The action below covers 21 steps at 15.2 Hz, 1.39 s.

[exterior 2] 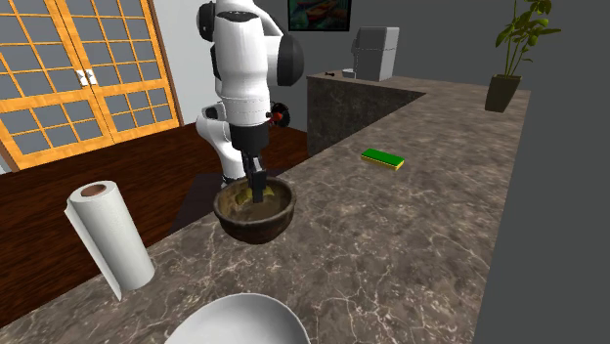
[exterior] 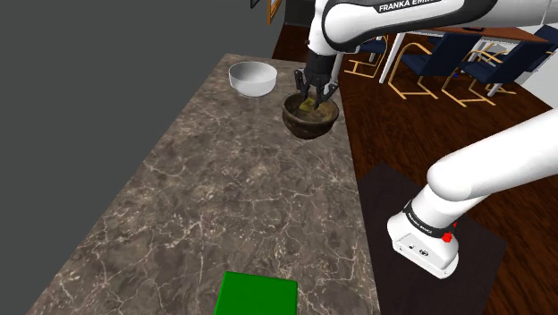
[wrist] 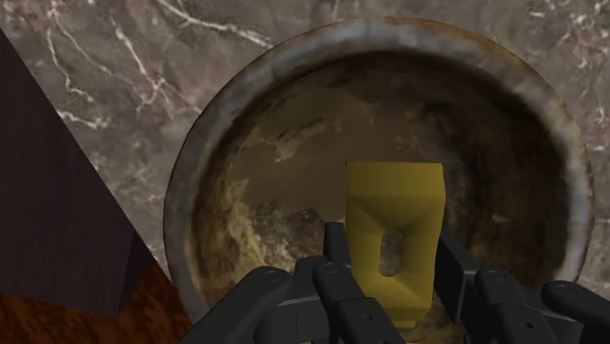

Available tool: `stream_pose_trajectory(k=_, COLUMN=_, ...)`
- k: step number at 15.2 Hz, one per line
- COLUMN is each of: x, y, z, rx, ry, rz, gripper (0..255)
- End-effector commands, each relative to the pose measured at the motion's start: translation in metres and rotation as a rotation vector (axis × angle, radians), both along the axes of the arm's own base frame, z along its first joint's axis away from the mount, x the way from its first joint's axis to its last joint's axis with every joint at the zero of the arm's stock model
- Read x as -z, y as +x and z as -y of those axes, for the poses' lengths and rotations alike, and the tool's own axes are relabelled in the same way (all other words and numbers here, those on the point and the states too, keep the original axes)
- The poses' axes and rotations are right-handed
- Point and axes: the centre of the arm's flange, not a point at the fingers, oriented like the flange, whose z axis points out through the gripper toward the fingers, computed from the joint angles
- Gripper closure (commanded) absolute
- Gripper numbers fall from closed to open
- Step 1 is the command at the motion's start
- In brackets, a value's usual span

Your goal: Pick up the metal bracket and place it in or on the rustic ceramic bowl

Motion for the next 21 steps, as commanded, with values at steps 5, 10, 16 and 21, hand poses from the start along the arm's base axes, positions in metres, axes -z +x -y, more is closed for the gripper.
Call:
stream_pose_trajectory(k=5, x=0.000, y=0.000, z=0.000, rx=0.000, ry=0.000, rz=0.000, gripper=0)
stream_pose_trajectory(k=10, x=-0.013, y=-0.001, z=0.000, rx=0.000, ry=0.000, rz=0.000, gripper=0)
stream_pose_trajectory(k=16, x=-0.050, y=-0.003, z=-0.001, rx=0.000, ry=0.000, rz=0.000, gripper=0)
stream_pose_trajectory(k=21, x=-0.050, y=-0.003, z=-0.001, rx=0.000, ry=0.000, rz=0.000, gripper=0)
